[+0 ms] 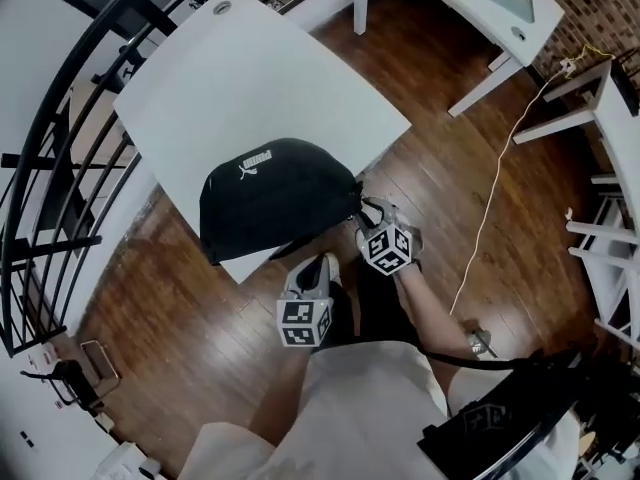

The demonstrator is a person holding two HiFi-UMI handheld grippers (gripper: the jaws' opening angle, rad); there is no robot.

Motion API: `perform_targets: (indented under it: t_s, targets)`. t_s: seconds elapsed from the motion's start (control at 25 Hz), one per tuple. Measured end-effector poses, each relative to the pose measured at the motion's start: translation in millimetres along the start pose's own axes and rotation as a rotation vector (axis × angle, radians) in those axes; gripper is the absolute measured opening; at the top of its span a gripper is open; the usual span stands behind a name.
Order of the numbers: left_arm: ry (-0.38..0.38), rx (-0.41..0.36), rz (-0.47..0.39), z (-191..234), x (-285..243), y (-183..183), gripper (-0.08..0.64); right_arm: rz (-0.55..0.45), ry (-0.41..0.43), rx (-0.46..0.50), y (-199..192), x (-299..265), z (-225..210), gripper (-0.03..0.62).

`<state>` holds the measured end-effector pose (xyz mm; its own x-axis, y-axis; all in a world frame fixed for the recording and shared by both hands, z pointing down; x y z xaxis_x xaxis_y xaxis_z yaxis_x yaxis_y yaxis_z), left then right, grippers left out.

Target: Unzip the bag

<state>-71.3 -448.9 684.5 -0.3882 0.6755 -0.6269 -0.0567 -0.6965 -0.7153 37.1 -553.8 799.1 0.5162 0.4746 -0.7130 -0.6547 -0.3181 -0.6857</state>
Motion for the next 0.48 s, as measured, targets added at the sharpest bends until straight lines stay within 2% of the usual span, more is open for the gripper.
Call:
perform_targets:
  t_s: [0.12, 0.28, 0.36, 0.48]
  targets:
    - [0.011, 0.010, 0.022, 7.6, -2.2, -8.7, 0.017, -0.032, 0.033, -0.016, 3.2, -1.4, 8.0, 0.066]
    - [-0.028, 0.007, 0.035, 5.1, -6.0, -12.0, 0.020, -0.067, 0.107, -0.160, 15.1, 26.1, 7.8, 0.035]
    - [-0.082, 0.003, 0.025, -2.4, -7.9, -6.9, 0.130, -0.089, 0.150, -0.240, 29.8, 44.9, 5.4, 0.031]
    - [-0.137, 0.015, -0.031, -10.9, -8.7, 8.2, 0.200, -0.093, 0.215, -0.316, 55.0, 70.8, 6.0, 0.031]
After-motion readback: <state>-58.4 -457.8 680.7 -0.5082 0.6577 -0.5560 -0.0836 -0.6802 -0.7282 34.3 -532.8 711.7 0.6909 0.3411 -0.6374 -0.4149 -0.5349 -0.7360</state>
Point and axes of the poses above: the fingertips, and each gripper's own axes: x backward along the fingers, z to its left, y out of its top, the point moved 4 cm from there along x, backward along the fingers, and after that the axes turned 1 degree about y, right-handed, at the moved point
